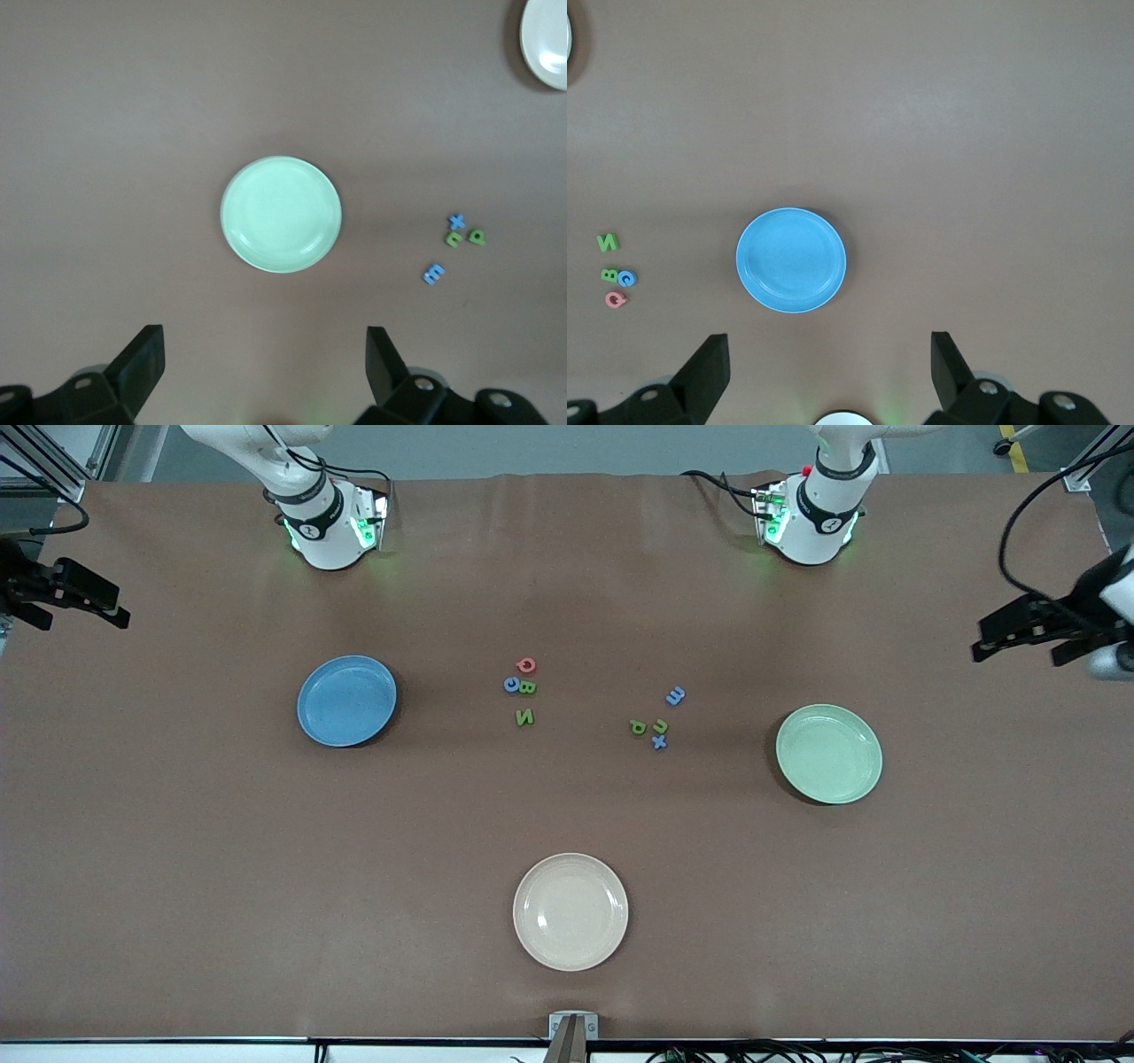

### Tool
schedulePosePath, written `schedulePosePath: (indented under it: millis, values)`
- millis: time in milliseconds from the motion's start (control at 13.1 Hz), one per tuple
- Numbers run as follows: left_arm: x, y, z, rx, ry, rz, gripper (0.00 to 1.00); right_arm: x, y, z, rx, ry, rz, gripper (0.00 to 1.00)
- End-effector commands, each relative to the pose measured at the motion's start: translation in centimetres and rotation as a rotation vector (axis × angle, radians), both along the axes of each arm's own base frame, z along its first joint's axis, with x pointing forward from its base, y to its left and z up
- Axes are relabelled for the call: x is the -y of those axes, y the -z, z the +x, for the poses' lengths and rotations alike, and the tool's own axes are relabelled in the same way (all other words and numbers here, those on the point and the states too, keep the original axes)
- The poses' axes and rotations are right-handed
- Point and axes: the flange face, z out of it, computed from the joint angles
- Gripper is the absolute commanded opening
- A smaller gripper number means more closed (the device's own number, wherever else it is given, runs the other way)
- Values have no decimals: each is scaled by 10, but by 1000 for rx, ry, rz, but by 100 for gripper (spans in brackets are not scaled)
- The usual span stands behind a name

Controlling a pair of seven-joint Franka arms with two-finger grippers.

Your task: Sort uppercase to blue plate, lowercase to green plate

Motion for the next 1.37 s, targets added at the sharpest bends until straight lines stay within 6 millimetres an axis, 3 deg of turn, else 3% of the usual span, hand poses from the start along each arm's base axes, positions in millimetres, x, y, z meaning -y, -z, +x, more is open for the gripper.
schedulePosePath:
  millis: [0,152,305,457,534,610,839,915,1143,1296]
  values:
    - [75,59,0,-8,27,9,100,8,2,2,-9,30,10,100]
    - [128,112,-11,31,28,0,100,13,17,12,-31,40,10,100]
    - [171,165,-32,57,-27,-7,100,16,46,32,-65,38,19,100]
    - [194,220,-56,45,-57,-8,100,21,61,46,-49,42,25,100]
    - [208,250,-64,38,-106,-17,100,23,81,57,-69,16,27,100]
    - [215,268,-66,25,-155,-23,100,24,100,65,-102,-26,23,100]
    - [247,305,-74,-4,-348,-38,100,13,111,65,-130,16,34,100]
    - [252,316,-74,-13,-454,-40,100,7,111,66,-135,73,51,100]
    - [277,353,-86,3,-686,31,100,-40,116,67,-141,54,65,100]
    - [281,369,-92,18,-834,80,100,-84,127,66,-136,2,106,100]
